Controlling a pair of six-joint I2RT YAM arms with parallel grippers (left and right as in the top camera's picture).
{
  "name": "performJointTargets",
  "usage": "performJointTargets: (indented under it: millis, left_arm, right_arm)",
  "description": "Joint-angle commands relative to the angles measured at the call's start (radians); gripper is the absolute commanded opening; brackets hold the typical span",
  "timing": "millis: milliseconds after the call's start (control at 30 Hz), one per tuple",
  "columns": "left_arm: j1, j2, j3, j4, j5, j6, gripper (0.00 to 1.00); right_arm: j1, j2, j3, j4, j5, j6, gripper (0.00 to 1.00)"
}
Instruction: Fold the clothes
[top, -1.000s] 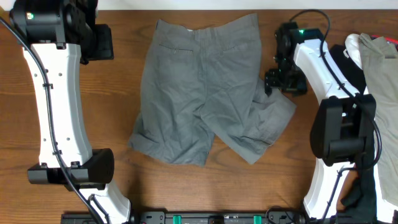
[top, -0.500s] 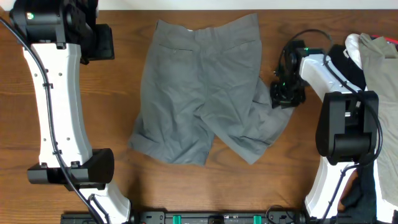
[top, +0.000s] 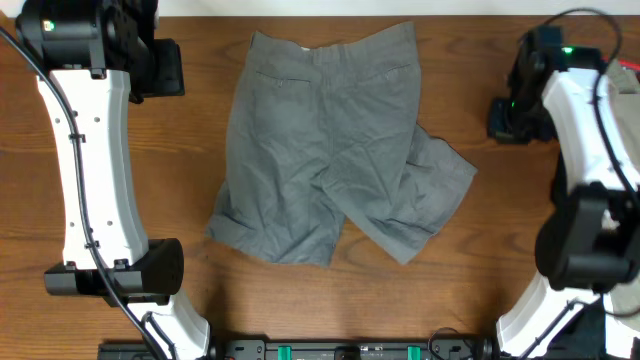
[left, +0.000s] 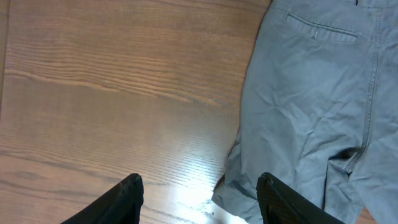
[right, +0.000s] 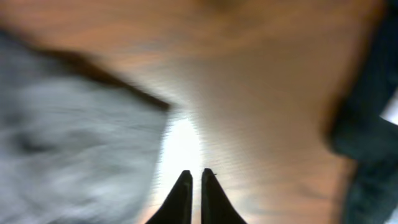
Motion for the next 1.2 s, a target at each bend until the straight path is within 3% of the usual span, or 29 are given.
performJointTargets:
  millis: [0, 167, 233, 300, 433, 667, 767, 900, 1067, 1167]
  left_arm:
    - [0.005, -0.008, 0.01, -0.026, 0.0, -0.01, 0.61]
    - [0.005, -0.008, 0.01, -0.032, 0.0, -0.01, 0.61]
    - [0.005, -0.008, 0.01, -0.034, 0.0, -0.01, 0.61]
    - [0.005, -0.008, 0.01, -0.034, 0.0, -0.011, 0.61]
    - [0.005, -0.009, 0.01, -0.034, 0.0, -0.018, 0.61]
    - [0.005, -0.009, 0.01, -0.04, 0.0, -0.017, 0.61]
    - [0.005, -0.009, 0.01, -0.041, 0.0, -0.017, 0.61]
    - [0.005, -0.009, 0.01, -0.04, 0.0, -0.017, 0.61]
    - [0.005, -0.008, 0.01, -0.037, 0.001, -0.017, 0.61]
    - [0.005, -0.008, 0.01, -0.027, 0.044, -0.015, 0.61]
  right_arm:
    - [0.066, -0.013, 0.008, 0.034, -0.521, -0.165, 0.18]
    - [0.278, 0.002, -0.034, 0.146, -0.504, -0.203, 0.57]
    - [0.385, 0.027, -0.043, 0.176, -0.407, -0.202, 0.61]
    - [0.476, 0.061, -0.043, 0.19, -0.283, -0.202, 0.58]
    - [0.62, 0.16, -0.043, 0.22, -0.119, -0.25, 0.33]
    - [0.697, 0.338, -0.043, 0.2, -0.105, -0.283, 0.22]
    - [0.675, 0.378, -0.043, 0.152, 0.012, -0.184, 0.17]
    - [0.606, 0.401, -0.043, 0.072, 0.311, -0.018, 0.17]
    - [0.457, 0.401, -0.043, 0.006, 0.59, 0.068, 0.18]
    - [0.355, 0.401, -0.03, -0.012, 0.655, 0.125, 0.2]
